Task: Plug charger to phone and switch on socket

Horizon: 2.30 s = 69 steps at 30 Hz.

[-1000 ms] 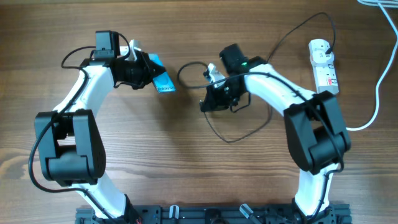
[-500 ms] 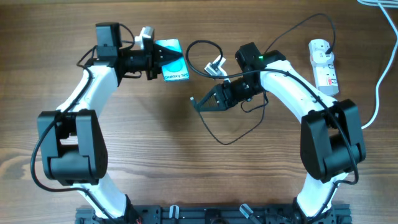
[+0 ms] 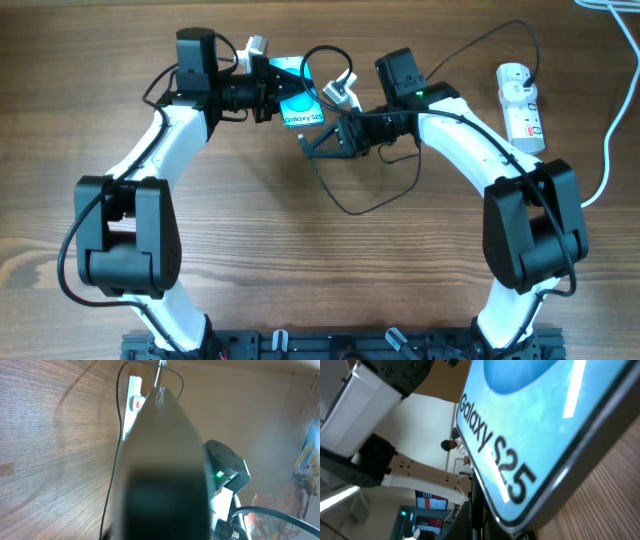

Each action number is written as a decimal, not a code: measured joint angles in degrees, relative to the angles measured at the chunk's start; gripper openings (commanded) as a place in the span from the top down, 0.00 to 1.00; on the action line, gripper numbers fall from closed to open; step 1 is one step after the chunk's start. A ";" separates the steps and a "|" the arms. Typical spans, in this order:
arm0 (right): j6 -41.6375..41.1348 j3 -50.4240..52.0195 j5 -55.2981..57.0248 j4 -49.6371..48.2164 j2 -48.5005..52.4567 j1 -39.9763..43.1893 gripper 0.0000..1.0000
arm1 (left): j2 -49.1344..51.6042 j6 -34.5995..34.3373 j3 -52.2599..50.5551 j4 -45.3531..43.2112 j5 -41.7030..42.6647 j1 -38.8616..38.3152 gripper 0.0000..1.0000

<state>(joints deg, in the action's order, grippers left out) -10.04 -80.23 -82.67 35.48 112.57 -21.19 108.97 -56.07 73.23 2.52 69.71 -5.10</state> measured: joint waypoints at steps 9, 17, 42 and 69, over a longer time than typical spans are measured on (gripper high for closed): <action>-7.30 0.00 0.20 -6.01 0.00 -0.02 0.96 | 0.00 -0.02 0.00 -6.34 -0.02 0.02 0.96; -13.38 0.00 -0.90 -13.75 -0.02 1.95 0.96 | 0.00 -2.99 0.00 -8.22 0.68 4.35 0.96; -21.33 0.02 -0.39 -19.67 -0.04 2.27 0.96 | 0.00 -4.28 0.00 -12.85 -3.52 0.37 0.96; -32.61 0.22 0.92 -30.05 -0.07 2.23 0.96 | 0.00 -7.72 0.00 -14.05 -3.39 1.81 0.96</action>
<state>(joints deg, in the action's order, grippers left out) -42.65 -80.01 -81.76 5.43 112.51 -18.96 108.97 -63.79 73.23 -11.53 66.32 -3.29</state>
